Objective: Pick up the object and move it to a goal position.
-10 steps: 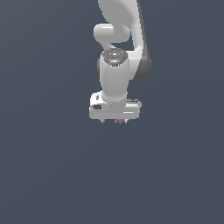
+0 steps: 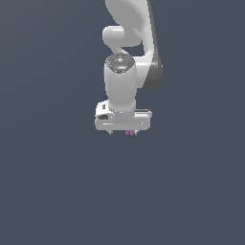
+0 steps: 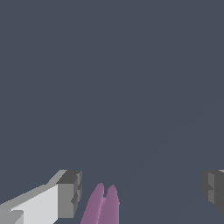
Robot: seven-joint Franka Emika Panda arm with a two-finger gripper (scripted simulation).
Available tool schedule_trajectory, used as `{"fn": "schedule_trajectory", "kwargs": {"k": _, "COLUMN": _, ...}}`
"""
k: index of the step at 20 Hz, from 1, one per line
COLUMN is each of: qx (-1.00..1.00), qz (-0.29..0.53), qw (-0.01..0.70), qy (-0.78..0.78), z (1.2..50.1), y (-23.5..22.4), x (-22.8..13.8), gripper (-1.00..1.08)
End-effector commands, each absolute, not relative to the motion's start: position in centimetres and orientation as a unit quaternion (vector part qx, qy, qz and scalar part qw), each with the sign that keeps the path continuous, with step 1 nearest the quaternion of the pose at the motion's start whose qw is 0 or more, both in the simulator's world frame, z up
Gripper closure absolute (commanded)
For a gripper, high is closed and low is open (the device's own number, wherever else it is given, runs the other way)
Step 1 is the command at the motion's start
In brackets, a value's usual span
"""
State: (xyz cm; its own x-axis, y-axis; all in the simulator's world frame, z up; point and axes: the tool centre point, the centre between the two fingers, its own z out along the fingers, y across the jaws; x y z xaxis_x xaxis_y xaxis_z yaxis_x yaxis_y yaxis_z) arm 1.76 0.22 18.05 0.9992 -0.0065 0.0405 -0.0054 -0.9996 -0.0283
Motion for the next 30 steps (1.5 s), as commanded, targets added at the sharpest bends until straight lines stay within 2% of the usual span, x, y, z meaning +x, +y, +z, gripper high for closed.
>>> {"fn": "schedule_trajectory", "kwargs": {"k": 1, "qx": -1.000, "qz": -0.020, "qw": 0.017, "qy": 0.004, "z": 18.0, "y": 0.0, "x": 1.7, "gripper": -0.92}}
{"fn": "schedule_trajectory", "kwargs": {"k": 15, "qx": -0.999, "qz": -0.019, "qw": 0.016, "qy": -0.030, "z": 17.8, "y": 0.2, "x": 1.2, "gripper": -0.92}}
{"fn": "schedule_trajectory", "kwargs": {"k": 30, "qx": -0.980, "qz": -0.016, "qw": 0.012, "qy": -0.200, "z": 17.0, "y": 1.4, "x": -1.5, "gripper": -0.92}}
